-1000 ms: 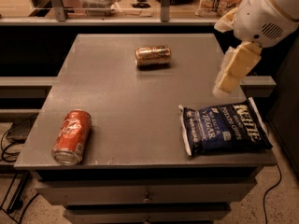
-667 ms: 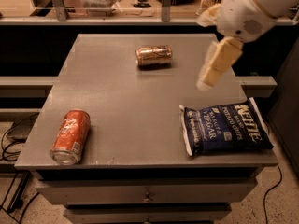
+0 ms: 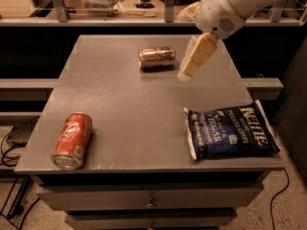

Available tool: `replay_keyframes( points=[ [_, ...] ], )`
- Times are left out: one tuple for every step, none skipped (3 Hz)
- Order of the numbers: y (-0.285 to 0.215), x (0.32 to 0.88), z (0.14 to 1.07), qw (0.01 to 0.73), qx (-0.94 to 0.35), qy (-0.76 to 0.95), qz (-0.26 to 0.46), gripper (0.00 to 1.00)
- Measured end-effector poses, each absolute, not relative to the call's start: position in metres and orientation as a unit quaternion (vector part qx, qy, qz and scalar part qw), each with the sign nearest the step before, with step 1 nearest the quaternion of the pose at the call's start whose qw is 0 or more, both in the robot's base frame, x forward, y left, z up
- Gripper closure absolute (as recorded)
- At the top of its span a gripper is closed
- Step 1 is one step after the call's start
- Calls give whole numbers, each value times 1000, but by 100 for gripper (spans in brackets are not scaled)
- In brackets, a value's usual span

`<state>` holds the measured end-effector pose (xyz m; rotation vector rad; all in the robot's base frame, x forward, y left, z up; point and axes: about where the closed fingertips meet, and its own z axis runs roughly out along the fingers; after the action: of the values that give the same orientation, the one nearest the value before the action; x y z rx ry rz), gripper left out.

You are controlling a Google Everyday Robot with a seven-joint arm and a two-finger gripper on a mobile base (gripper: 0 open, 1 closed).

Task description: Pick orange can

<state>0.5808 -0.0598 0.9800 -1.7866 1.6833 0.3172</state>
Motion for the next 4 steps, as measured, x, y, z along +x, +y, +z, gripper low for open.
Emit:
replay_keyframes(
  points=[
    [-45, 613, 967, 342, -666, 646, 146, 0],
    [-44, 616, 965, 338, -667, 648, 145, 0],
    [-42, 622, 959, 327, -669, 651, 145, 0],
    [-34, 641, 949, 328, -672, 645, 156, 0]
  ],
)
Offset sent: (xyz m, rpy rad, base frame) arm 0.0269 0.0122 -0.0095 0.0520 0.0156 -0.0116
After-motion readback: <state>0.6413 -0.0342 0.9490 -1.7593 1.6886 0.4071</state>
